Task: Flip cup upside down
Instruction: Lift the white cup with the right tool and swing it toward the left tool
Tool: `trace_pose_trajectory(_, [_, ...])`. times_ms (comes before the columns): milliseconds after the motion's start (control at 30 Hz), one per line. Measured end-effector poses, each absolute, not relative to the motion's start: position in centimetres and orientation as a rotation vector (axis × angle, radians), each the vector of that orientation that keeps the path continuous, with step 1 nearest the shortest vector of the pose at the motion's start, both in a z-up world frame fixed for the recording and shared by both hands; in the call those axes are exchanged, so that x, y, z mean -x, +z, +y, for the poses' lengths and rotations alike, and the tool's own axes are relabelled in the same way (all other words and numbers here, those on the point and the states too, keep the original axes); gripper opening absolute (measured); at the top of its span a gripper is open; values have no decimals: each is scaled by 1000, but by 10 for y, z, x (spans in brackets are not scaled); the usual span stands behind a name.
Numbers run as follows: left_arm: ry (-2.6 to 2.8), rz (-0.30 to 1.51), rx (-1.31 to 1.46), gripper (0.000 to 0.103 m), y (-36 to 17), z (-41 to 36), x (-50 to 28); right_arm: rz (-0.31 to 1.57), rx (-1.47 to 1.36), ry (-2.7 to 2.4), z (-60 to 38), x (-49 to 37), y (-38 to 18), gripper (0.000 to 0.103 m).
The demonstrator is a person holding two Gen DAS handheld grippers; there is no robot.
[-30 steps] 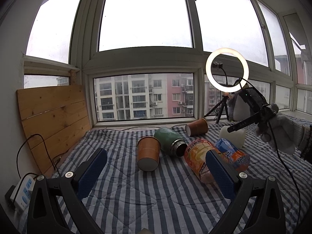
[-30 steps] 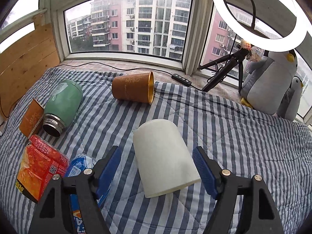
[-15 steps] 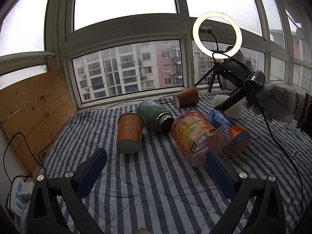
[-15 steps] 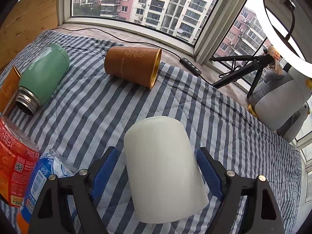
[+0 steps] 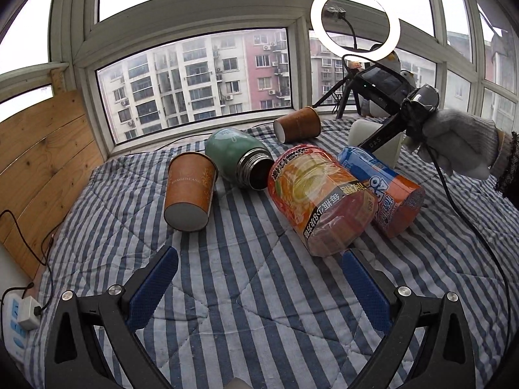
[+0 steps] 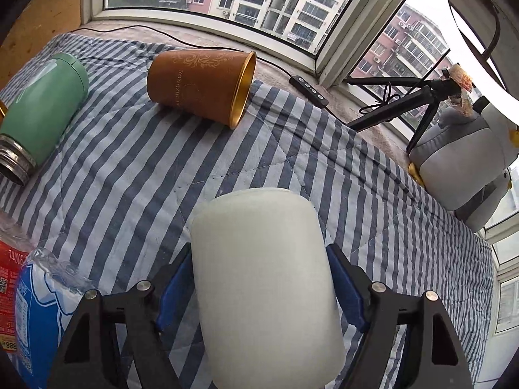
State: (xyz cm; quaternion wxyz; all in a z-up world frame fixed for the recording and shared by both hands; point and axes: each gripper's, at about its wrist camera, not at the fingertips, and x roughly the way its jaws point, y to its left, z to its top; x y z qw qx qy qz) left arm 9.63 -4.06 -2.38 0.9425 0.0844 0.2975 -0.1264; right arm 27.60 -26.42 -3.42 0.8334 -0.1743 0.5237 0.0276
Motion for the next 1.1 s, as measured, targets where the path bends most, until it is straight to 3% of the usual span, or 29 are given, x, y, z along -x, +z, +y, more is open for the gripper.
trace_pose_trajectory(533, [-282, 591, -140, 102, -17, -41, -81, 1149, 184, 54, -294, -242, -22, 72])
trace_pose_trajectory(1100, [-295, 569, -122, 102, 2, -42, -42, 1229, 257, 172, -275, -138, -12, 72])
